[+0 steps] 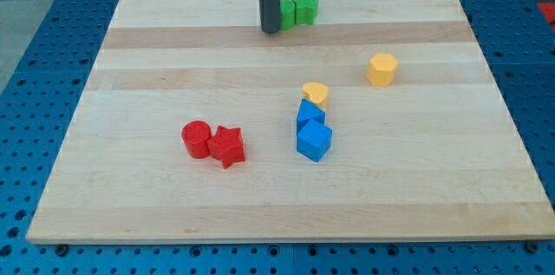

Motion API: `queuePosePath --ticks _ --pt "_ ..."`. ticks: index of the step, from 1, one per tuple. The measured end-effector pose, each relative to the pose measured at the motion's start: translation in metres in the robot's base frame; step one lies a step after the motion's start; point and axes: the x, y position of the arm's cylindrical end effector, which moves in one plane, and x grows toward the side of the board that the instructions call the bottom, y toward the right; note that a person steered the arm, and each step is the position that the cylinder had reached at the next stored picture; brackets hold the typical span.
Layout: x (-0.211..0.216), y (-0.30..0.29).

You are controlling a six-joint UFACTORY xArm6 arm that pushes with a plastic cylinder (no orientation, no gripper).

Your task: Slide yellow heart towards center right

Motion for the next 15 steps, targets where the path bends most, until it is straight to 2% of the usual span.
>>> queuePosePath --ticks 2,3,4,5,6,8,9,10,13,14,15 --pt "0.054 -0.073" --pt "0.058 -0.060" --pt "0.105 -0.025" --pt "0.110 -0.025" --pt "0.138 -0.003" --pt "0.142 0.016" --pt "0.154 0.053" --pt "0.154 0.057" --pt "0.175 0.133" --pt "0.175 0.133" --pt "0.194 0.112"
